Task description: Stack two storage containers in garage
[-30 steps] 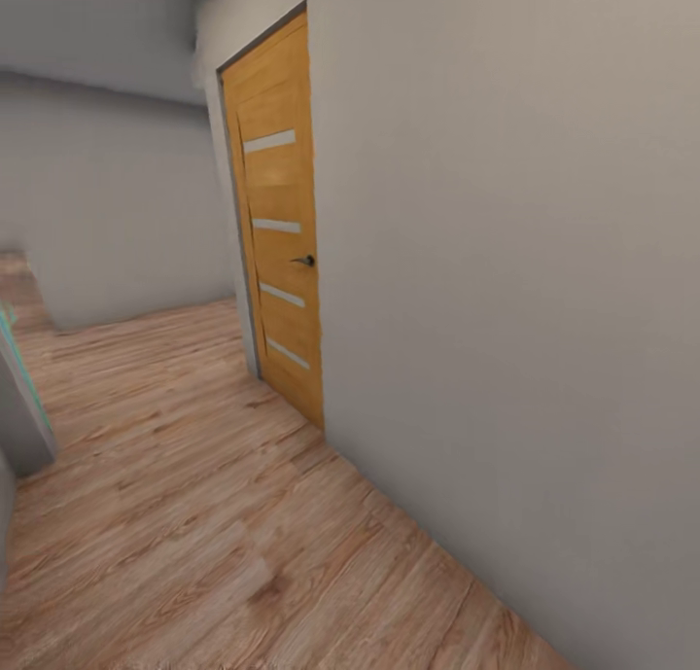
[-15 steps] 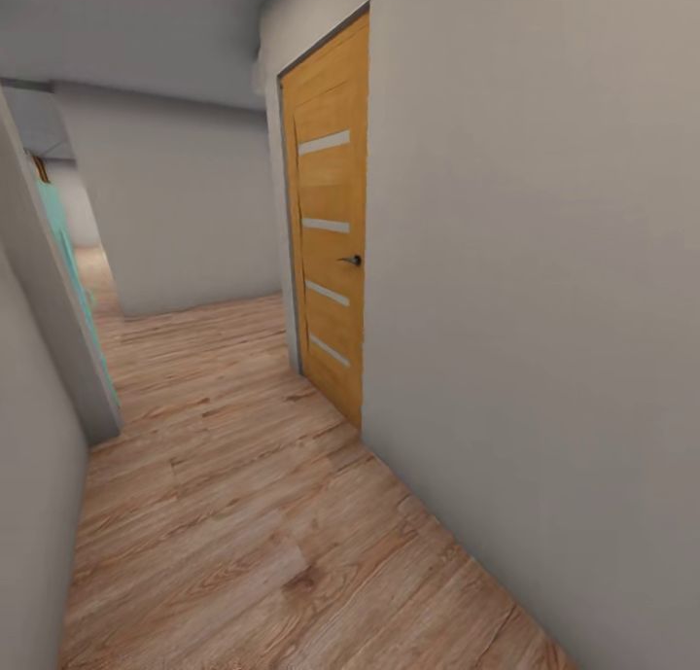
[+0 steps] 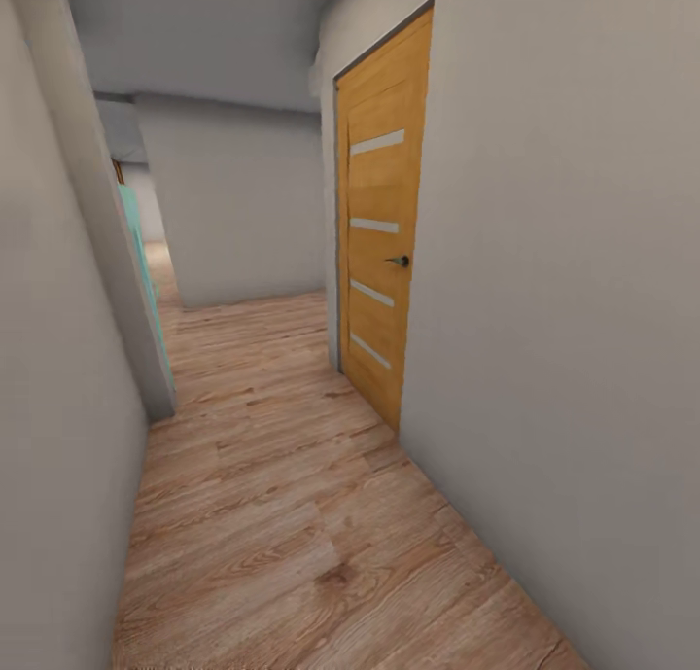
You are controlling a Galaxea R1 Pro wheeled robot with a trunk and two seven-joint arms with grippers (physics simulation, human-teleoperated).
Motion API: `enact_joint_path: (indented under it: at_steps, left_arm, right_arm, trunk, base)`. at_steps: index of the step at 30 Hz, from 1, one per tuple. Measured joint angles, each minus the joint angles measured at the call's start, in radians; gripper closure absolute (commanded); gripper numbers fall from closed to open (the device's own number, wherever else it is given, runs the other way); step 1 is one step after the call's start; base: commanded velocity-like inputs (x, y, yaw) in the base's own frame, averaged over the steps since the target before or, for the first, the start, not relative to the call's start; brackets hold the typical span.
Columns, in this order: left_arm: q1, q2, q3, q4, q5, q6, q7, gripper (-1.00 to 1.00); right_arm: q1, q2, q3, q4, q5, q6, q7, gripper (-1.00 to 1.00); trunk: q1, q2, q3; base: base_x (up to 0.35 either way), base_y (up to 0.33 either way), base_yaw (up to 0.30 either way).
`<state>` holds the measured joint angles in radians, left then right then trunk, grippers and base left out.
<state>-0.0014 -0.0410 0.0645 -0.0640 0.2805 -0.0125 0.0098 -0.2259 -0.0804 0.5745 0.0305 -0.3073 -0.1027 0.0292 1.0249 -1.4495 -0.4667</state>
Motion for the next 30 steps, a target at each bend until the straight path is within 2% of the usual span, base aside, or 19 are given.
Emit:
enact_joint_path:
  at_steps: [8,21,26,27,28,30]
  left_arm:
    - [0.0,0.0,0.0,0.0,0.0,0.001,0.0,-1.0]
    - [0.0,0.004,-0.001,0.0,0.0,0.003,0.0,-1.0]
    - [0.0,0.027,0.001,-0.045,0.017,0.005,0.001,-1.0]
    - [0.0,0.03,0.001,-0.067,0.028,0.009,0.001,-1.0]
    - [-0.001,0.046,0.001,-0.127,0.057,0.024,0.002,-1.0]
    - [0.0,0.055,0.0,-0.137,0.062,0.03,0.002,-1.0]
  right_arm:
    - [0.0,0.0,0.0,0.0,0.0,0.001,0.0,-1.0]
    - [0.0,0.0,0.0,0.0,0.005,-0.006,0.001,-1.0]
    - [0.0,0.003,0.001,0.0,0.005,-0.005,0.001,-1.0]
    - [0.0,0.003,0.001,0.0,0.006,-0.005,0.001,-1.0]
    - [0.0,0.003,0.001,0.0,0.006,-0.004,0.002,-1.0]
    - [0.0,0.003,0.001,0.0,0.006,-0.003,0.003,-1.0]
  trunk:
    - [0.0,0.0,0.0]
    - [0.0,0.0,0.0]
    - [0.0,0.0,0.0]
    - [0.0,0.0,0.0]
    - [0.0,0.0,0.0]
    - [0.0,0.0,0.0]
  base:
    - [0.226,0.0,0.258]
    - [0.322,0.0,0.023]
    - [0.326,0.0,0.0]
    - [0.326,0.0,0.0]
    - [0.326,0.0,0.0]
    - [0.326,0.0,0.0]
